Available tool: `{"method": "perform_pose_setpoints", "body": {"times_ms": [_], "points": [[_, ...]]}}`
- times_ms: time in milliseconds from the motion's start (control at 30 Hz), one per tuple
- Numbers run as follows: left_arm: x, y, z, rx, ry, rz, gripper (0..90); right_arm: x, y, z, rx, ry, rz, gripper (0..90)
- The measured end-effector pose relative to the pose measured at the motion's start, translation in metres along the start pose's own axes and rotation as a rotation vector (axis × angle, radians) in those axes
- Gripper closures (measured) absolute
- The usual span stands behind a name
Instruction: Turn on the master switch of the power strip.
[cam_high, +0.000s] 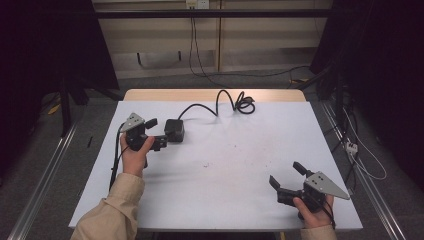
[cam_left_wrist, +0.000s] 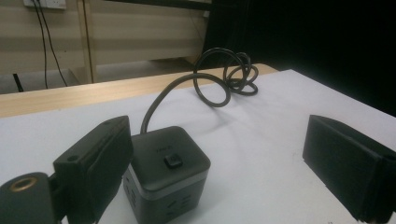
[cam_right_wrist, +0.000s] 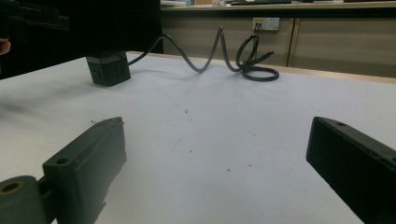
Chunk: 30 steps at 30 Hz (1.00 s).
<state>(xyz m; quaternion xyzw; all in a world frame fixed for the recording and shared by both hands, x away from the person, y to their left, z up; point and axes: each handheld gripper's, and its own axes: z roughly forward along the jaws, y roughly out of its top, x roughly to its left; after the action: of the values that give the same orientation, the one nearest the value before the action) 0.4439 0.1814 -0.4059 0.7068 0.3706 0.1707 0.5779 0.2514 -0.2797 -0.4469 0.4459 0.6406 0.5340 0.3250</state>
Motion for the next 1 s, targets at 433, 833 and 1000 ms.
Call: {"method": "perform_pose_setpoints", "body": {"times_ms": [433,833,1000], "points": [[0.005,0.005,0.008,0.019,0.005,0.014,13.5,0.000,0.000,0.000,0.002,0.002,-0.007,4.6],[0.009,0.007,0.015,0.018,0.002,-0.003,19.6,0.000,0.000,0.000,0.002,0.002,-0.008,4.9],[0.009,0.009,0.017,0.031,0.004,0.009,22.2,0.000,0.000,0.000,0.001,0.003,-0.009,4.9]]}}
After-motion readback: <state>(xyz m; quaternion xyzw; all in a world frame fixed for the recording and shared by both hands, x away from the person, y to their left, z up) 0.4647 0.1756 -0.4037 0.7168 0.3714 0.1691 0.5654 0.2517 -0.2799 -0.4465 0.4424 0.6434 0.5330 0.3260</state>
